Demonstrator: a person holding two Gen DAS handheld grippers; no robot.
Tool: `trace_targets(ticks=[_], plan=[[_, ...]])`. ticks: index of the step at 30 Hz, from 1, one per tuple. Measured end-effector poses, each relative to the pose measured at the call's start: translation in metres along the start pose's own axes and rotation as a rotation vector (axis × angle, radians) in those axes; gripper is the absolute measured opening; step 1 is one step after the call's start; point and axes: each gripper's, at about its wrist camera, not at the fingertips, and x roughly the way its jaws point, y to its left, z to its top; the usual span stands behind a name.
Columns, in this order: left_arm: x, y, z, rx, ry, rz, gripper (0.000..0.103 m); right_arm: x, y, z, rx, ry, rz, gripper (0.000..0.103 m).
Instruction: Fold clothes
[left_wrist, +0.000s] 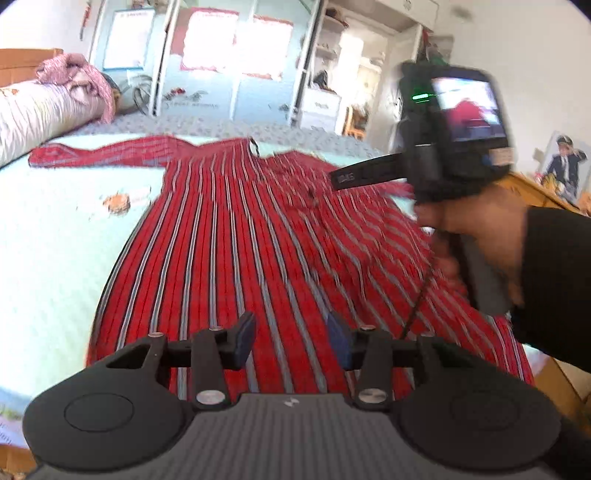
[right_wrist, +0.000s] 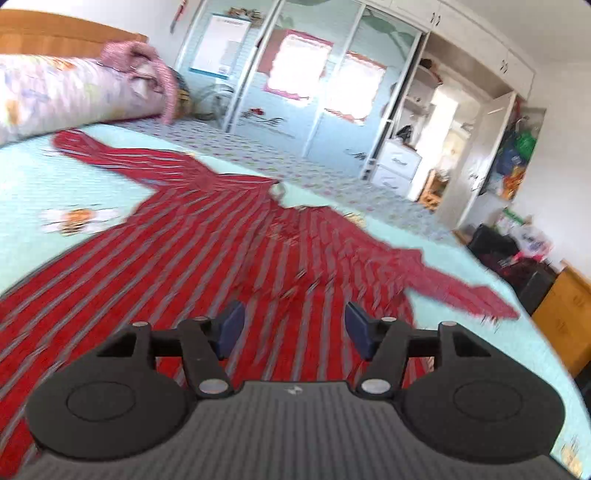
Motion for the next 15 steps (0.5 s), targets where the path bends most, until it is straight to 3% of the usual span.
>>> trace_targets(ticks=[8,12,15], plan=[[0.05,-0.011,0.003,-0.022,-0.054,-0.079,0.046,0.159,0.026,0.04,-0.11,0.101,-0.063,0.062],[0.072,0.008,0.004,-0.157,-0.039,-0.119,0.047,0.232,0.023,0.06,-0.122,0.105,-0.101,0.062],[0.087,0.023,0.011,-0.267,-0.017,-0.114,0.047,0.28,0.021,0.078,-0.119,0.08,-0.068,0.062]])
